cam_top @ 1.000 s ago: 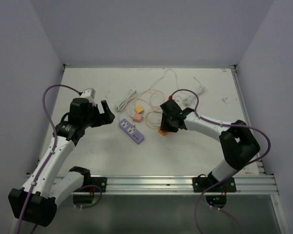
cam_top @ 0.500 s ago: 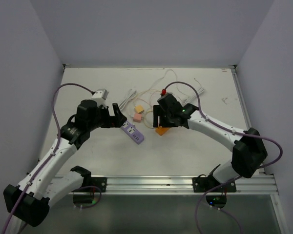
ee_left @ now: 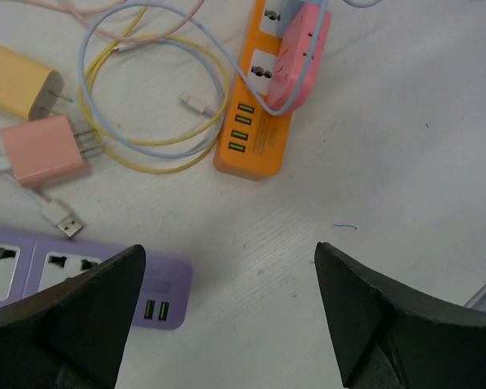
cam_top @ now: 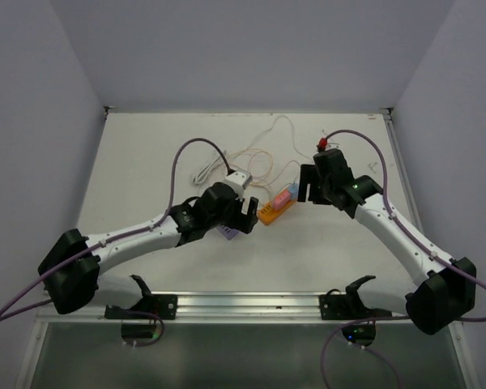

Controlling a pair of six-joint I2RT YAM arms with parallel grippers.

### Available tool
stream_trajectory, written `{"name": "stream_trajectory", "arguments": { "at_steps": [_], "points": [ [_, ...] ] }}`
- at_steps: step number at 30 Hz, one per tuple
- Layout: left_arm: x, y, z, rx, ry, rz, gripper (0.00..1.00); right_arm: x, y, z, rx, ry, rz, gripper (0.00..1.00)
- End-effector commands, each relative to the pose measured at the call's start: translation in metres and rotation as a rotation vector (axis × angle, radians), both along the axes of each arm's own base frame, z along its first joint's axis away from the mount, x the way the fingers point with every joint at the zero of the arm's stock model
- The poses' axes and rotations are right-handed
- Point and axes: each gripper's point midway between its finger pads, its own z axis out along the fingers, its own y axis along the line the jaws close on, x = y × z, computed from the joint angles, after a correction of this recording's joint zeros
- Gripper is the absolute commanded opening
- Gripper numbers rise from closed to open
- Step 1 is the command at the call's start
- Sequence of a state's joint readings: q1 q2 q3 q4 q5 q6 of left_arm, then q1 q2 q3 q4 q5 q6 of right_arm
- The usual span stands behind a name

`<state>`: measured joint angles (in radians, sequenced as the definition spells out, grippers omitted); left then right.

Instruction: Pull the plug off the socket

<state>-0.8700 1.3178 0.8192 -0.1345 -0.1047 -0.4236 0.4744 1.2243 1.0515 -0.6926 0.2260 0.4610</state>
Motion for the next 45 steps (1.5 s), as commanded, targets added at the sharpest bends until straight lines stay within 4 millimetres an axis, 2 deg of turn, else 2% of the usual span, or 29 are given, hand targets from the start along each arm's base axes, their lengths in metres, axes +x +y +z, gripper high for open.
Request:
{"name": "stream_trajectory", "arguments": {
  "at_steps": [1, 2, 3, 4, 5, 7, 8, 10, 11, 14, 15, 19, 26, 35, 40, 44, 45],
  "points": [
    [0.032, -0.033, 0.035, -0.048, -0.265, 0.033, 0.89, -0.003, -0.005, 0.003, 0.0, -0.02, 0.026, 0.75],
    [0.025, -0.04, 0.026, -0.033, -0.284, 0.008, 0.89, -0.003, -0.003, 0.003, 0.016, -0.018, 0.036, 0.75],
    [0.027, -0.043, 0.015, -0.004, -0.301, 0.009, 0.89, -0.002, -0.002, 0.002, 0.027, -0.019, 0.038, 0.75],
    [0.029, -0.05, 0.017, -0.009, -0.339, 0.007, 0.88, -0.003, -0.001, -0.001, 0.031, -0.014, 0.041, 0.75],
    [0.027, -0.053, 0.004, 0.023, -0.347, 0.006, 0.88, -0.001, 0.002, 0.001, 0.047, -0.025, 0.049, 0.75],
    [0.031, -0.06, 0.003, 0.02, -0.396, 0.011, 0.88, -0.001, 0.004, -0.002, 0.061, -0.023, 0.061, 0.75],
    [0.028, -0.062, -0.011, 0.044, -0.396, 0.002, 0.87, 0.0, 0.007, -0.001, 0.072, -0.029, 0.073, 0.75],
    [0.033, -0.066, -0.013, 0.038, -0.43, 0.017, 0.84, 0.0, 0.008, -0.001, 0.076, -0.028, 0.084, 0.75],
    [0.034, -0.065, -0.026, 0.063, -0.427, 0.016, 0.84, 0.001, 0.008, -0.002, 0.072, -0.028, 0.089, 0.75],
    [0.04, -0.065, -0.033, 0.069, -0.458, 0.032, 0.83, 0.002, 0.008, 0.002, 0.07, -0.044, 0.103, 0.76],
    [0.042, -0.068, -0.028, 0.04, -0.477, 0.038, 0.83, 0.002, 0.009, 0.003, 0.077, -0.045, 0.113, 0.76],
    [0.043, -0.076, -0.038, 0.023, -0.487, 0.021, 0.81, 0.003, 0.011, 0.003, 0.079, -0.044, 0.129, 0.76],
    [0.044, -0.09, -0.062, 0.036, -0.478, -0.024, 0.77, 0.005, 0.009, 0.001, 0.073, -0.029, 0.136, 0.76],
    [0.046, -0.095, -0.069, 0.023, -0.507, -0.048, 0.73, 0.011, 0.009, 0.008, 0.094, -0.007, 0.054, 0.76],
    [0.048, -0.099, -0.075, 0.019, -0.527, -0.064, 0.71, 0.012, 0.015, 0.0, 0.129, 0.035, 0.028, 0.76],
    [0.049, -0.1, -0.081, 0.011, -0.52, -0.066, 0.64, 0.014, 0.016, 0.001, 0.155, 0.053, -0.028, 0.77],
    [0.048, -0.099, -0.082, 0.008, -0.516, -0.064, 0.59, 0.014, 0.015, 0.001, 0.153, 0.06, -0.043, 0.77]
  ]
}}
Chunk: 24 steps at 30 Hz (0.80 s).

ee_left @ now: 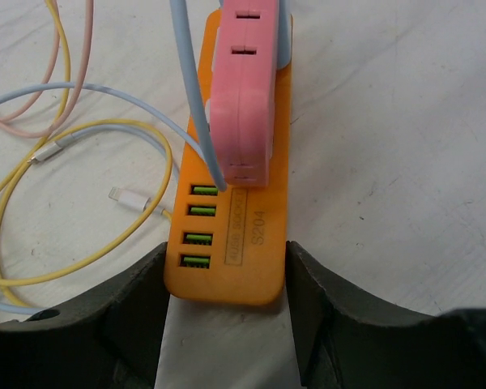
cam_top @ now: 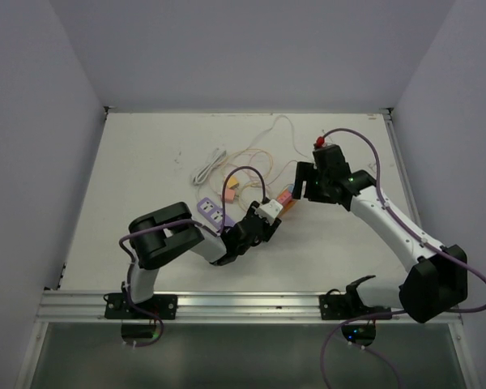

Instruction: Pull the plug off the socket

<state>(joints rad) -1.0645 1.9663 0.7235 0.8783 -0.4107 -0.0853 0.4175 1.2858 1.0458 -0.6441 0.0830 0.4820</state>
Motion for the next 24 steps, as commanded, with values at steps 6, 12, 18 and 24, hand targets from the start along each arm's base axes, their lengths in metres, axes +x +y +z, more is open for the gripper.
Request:
{"name": "stream_trajectory", "arguments": {
  "at_steps": [6, 12, 18, 24],
  "points": [
    [0.007, -0.017, 0.02, -0.111, -0.043, -0.017, 0.36, 0.008, 0.0, 0.008, 0.048, 0.077, -0.184, 0.77],
    [0.004, -0.018, 0.019, -0.122, -0.024, -0.025, 0.2, 0.002, -0.004, -0.016, 0.037, 0.156, -0.327, 0.74],
    [0.003, -0.02, 0.017, -0.124, -0.008, -0.029, 0.15, 0.004, 0.001, -0.024, 0.034, 0.136, -0.393, 0.71],
    [0.003, -0.019, 0.017, -0.123, -0.006, -0.022, 0.14, 0.012, 0.014, -0.029, 0.037, 0.127, -0.399, 0.69]
  ]
}}
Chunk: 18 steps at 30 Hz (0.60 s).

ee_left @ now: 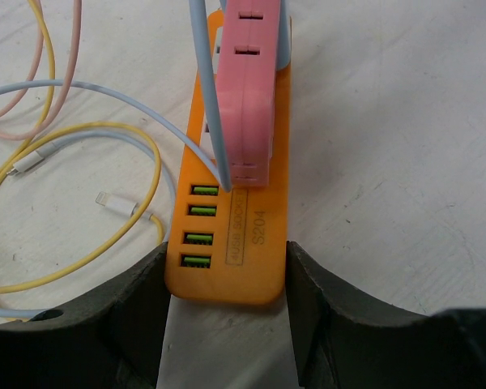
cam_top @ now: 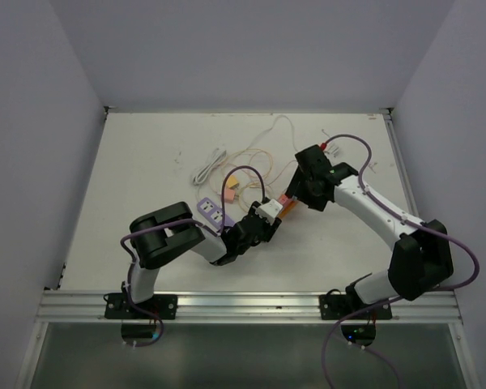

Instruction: Pull the plug off the socket

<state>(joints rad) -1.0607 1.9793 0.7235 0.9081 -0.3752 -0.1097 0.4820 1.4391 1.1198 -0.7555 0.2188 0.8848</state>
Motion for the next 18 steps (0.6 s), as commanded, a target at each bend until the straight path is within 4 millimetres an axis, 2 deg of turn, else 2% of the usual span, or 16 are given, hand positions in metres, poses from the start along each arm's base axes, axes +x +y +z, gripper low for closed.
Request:
{"name": "stream_trajectory", "arguments": {
  "at_steps": [1, 6, 10, 18],
  "points": [
    [0.005, -0.012, 0.017, -0.084, -0.022, 0.002, 0.14, 0.011, 0.005, -0.006, -0.024, -0.012, -0.059, 0.69],
    [0.005, -0.012, 0.017, -0.085, -0.02, 0.003, 0.14, 0.016, 0.016, -0.013, -0.011, -0.005, -0.073, 0.69],
    [0.004, -0.011, 0.016, -0.086, -0.017, 0.004, 0.14, 0.022, 0.022, -0.011, 0.022, -0.025, -0.092, 0.69],
    [0.004, -0.011, 0.014, -0.086, -0.014, 0.004, 0.12, 0.031, 0.026, 0.028, 0.084, -0.129, -0.095, 0.69]
  ]
}}
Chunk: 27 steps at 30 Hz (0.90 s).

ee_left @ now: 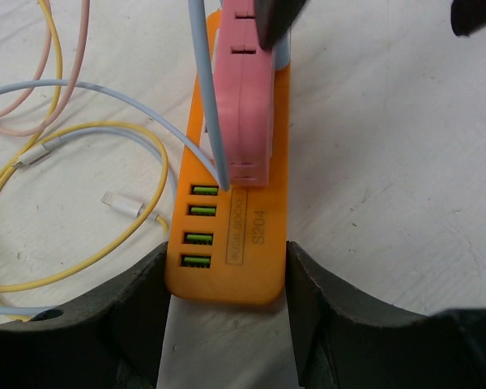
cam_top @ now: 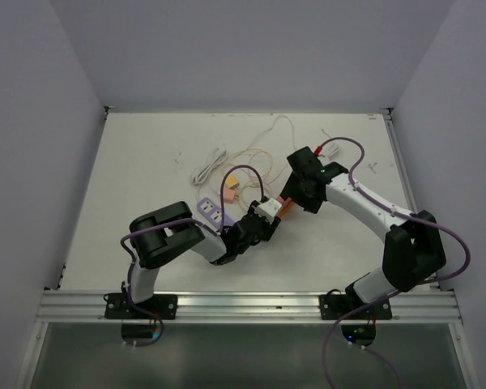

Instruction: Pull the plug off the socket

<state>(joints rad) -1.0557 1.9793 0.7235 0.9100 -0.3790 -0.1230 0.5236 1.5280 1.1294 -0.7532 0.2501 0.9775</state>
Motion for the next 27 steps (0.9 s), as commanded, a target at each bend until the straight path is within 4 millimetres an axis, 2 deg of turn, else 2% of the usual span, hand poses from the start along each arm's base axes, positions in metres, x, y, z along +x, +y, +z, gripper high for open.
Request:
{"name": "stream_trajectory", "arguments": {
  "at_steps": [1, 6, 14, 27],
  "points": [
    [0.002, -0.013, 0.015, -0.076, -0.021, -0.009, 0.12, 0.032, 0.015, 0.055, 0.1, -0.195, -0.044, 0.69],
    [0.002, -0.012, 0.015, -0.075, -0.02, -0.009, 0.11, 0.035, 0.021, 0.059, 0.133, -0.207, -0.046, 0.69],
    [0.002, -0.012, 0.015, -0.076, -0.019, -0.008, 0.11, 0.029, 0.019, 0.033, 0.12, -0.149, -0.064, 0.68],
    [0.002, -0.013, 0.014, -0.073, -0.017, -0.01, 0.1, 0.025, 0.026, -0.006, 0.111, -0.057, -0.066, 0.49]
  ]
}}
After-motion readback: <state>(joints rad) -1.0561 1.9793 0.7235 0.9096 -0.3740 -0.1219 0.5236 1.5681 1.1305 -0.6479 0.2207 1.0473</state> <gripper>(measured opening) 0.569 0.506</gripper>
